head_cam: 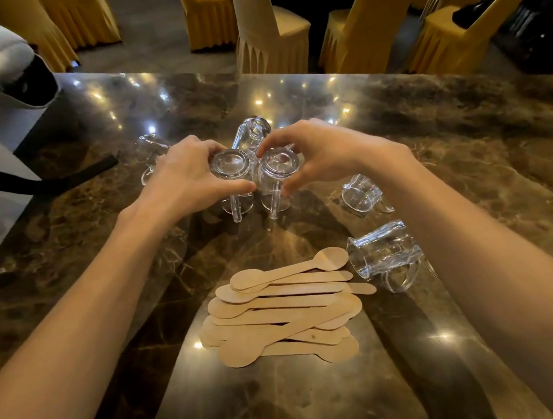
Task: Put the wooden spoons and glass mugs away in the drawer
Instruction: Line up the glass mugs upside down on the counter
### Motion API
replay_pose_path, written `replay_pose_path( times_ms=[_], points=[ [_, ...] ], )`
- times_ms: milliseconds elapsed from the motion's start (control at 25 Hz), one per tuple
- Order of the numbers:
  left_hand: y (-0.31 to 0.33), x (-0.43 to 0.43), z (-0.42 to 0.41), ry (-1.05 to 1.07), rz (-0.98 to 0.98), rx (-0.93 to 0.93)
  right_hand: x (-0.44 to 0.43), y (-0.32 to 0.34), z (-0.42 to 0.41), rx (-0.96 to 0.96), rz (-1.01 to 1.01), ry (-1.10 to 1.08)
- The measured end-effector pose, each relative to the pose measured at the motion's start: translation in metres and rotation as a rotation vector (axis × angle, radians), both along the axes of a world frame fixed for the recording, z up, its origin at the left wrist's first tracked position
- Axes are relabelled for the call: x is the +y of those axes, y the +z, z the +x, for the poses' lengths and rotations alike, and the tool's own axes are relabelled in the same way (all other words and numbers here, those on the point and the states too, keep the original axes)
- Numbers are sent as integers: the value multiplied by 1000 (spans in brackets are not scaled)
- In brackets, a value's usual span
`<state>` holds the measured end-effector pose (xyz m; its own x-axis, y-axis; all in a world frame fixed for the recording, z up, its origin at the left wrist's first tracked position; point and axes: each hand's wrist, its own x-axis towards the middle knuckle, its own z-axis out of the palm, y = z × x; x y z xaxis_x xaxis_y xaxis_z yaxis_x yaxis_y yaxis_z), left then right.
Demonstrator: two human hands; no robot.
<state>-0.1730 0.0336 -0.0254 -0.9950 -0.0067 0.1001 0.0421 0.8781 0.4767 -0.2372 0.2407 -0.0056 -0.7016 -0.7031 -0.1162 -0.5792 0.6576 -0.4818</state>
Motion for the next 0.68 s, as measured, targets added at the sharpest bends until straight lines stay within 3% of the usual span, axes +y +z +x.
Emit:
replay_pose_path(
  times_ms=[480, 680],
  points=[
    [-2, 1, -2, -26, 1, -31, -2, -1, -6, 0, 51, 30],
    [2, -15, -3, 57, 222, -33, 11, 20, -5, -164, -109, -3]
  ],
)
